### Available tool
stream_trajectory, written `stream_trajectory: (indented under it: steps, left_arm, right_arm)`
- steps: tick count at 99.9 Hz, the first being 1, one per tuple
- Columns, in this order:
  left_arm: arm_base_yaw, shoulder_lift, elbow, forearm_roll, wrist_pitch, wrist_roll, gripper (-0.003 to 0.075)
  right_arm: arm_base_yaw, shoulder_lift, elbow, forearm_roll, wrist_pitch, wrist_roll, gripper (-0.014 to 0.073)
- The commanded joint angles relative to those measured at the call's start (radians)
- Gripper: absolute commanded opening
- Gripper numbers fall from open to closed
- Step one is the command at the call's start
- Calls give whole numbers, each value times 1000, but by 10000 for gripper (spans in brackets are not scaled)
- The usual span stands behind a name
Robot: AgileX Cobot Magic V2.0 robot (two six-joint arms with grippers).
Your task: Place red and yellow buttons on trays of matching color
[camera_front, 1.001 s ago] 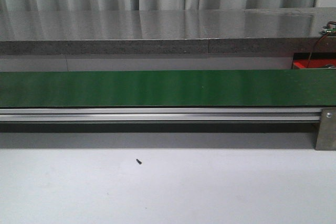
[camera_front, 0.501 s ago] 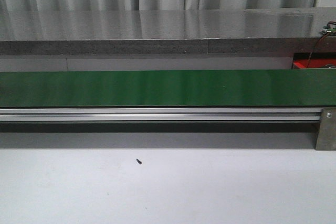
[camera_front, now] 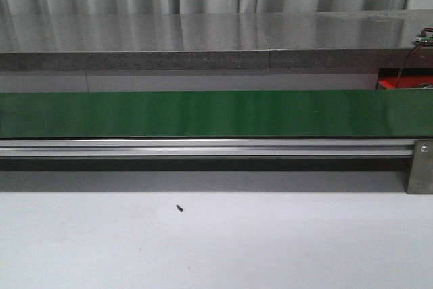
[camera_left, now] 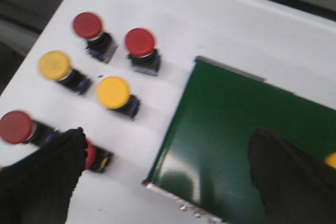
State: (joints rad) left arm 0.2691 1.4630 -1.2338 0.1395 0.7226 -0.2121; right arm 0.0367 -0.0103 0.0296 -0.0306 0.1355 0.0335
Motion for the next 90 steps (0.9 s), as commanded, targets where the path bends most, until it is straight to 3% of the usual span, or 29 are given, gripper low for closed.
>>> stream_trajectory:
  steps: [1,42,90]
  left_arm:
    - [88,-46,23,18,-32,-15,609]
    - [409,-42,159,64,-157,-38,609]
    - [433,169,155,55,-258,-42,609]
  right_arm:
    - [1,-18,-19,-5,-74,-1,-118]
    - [1,-18,-19,-5,-74,-1,-118]
    - [1,-18,-19,-5,-74,-1,-118]
